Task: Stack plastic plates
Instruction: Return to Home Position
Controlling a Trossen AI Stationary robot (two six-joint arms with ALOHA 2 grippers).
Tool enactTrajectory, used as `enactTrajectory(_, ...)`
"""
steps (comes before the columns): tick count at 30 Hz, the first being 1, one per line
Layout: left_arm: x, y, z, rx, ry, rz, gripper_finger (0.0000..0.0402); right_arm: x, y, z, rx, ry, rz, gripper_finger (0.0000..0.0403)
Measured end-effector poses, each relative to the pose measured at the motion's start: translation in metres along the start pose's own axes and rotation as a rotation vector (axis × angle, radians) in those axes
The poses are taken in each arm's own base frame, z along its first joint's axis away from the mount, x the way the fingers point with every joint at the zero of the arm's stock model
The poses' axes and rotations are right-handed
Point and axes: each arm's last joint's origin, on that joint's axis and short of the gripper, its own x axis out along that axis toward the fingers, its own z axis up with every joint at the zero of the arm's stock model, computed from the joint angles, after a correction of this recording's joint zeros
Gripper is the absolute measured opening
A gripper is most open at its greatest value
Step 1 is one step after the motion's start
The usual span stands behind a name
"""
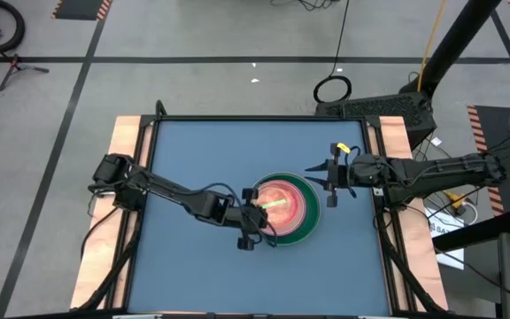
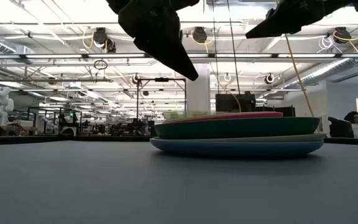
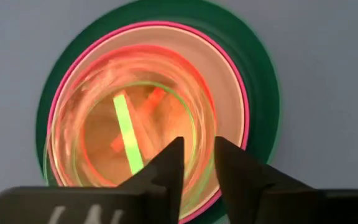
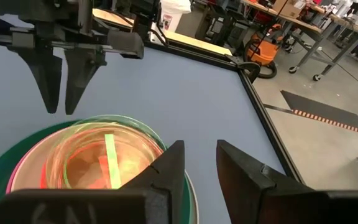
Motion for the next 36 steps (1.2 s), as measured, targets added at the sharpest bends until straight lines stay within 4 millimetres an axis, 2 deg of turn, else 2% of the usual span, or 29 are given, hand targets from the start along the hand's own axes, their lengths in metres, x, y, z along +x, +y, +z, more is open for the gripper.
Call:
enactTrajectory(3,0.000,0.002,0.000,0.007,-0.003,0.011,0.0121,0.000,0.000,0.000,0.000,0.000,0.000,0.0089)
enactTrajectory(6,0.001,0.003,0.000,0.016,-0.001,0.016,0.0135,0.000,0.000,0.000,0.000,0.000,0.000,0.0089)
enactTrajectory(12,0.001,0.005,-0.004,0.051,0.041,0.023,0.0138,0.000,0.000,0.000,-0.001,0.001,0.000,0.0089)
enactTrajectory(21,-0.011,0.010,-0.004,0.174,0.061,0.022,0.0138,0.000,0.000,0.000,-0.050,-0.003,0.014,0.0089)
enactTrajectory(28,-0.033,0.020,-0.010,0.182,0.123,0.019,0.0138,-0.001,0.001,0.001,-0.082,-0.021,0.053,0.0089)
enactTrajectory(30,-0.041,0.024,-0.008,0.174,0.078,0.023,0.0138,-0.002,0.001,0.001,-0.083,-0.026,0.052,0.0089)
enactTrajectory(36,-0.067,0.032,-0.025,0.151,0.034,0.031,0.0138,-0.006,0.001,0.004,-0.088,-0.066,0.092,0.0089)
